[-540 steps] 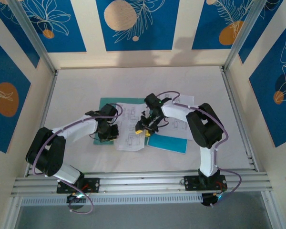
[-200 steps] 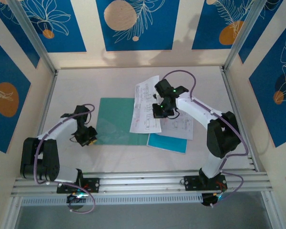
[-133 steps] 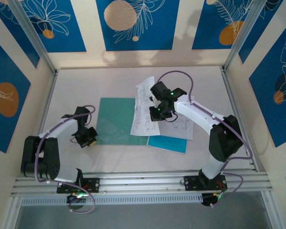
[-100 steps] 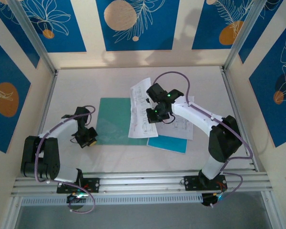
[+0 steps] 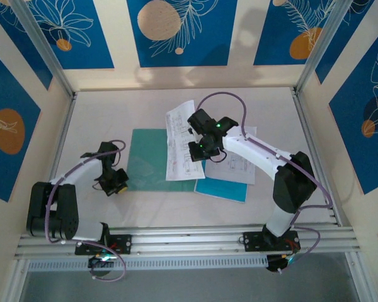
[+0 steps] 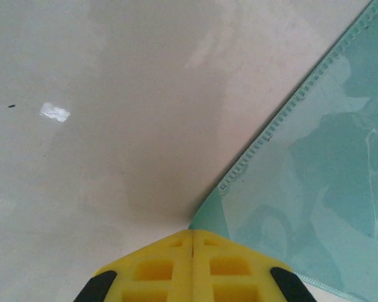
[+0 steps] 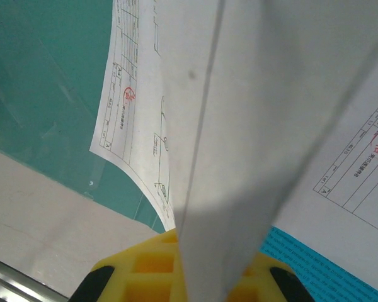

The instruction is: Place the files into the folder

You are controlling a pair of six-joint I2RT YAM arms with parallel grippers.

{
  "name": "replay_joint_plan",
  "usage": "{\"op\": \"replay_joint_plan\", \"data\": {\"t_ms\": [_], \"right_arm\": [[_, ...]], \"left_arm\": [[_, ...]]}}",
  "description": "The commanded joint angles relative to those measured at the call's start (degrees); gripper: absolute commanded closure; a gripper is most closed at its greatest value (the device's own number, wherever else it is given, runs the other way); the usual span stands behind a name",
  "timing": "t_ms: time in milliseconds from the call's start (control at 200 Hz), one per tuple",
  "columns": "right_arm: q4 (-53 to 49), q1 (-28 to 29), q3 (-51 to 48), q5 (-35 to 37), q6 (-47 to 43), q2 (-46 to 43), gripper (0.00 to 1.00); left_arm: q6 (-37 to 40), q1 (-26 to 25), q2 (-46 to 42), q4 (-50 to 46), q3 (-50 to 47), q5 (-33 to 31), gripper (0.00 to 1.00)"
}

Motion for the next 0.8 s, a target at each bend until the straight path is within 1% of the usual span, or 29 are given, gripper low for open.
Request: {"op": "replay_joint_plan", "data": {"t_ms": [0,295,590,795], "right_arm": [[-1.20,-0.13,1.58,-0.81,-0.43,0.34,1.00],[-2.96,-2.54,1.12,1.92,0.05,-1.66,1.00],[-4.30,0.08,2.33,2.71,1.13,-1.65,1.00],[-3.38,1.17,3.29,1.27,2.38,-0.46,1.00]], "left_arm": [[1.14,0.62,-0.88,-1.26,-0.38,0.05,1.00],[1.30,0.66,-1.39,-1.70,-0.17,-0.21,1.00],[1.15,0.61,-1.41,-1.40,-0.21,0.05,1.00],[1.25,0.63,-1.91,-1.26,-0.59,0.31,1.00]]}}
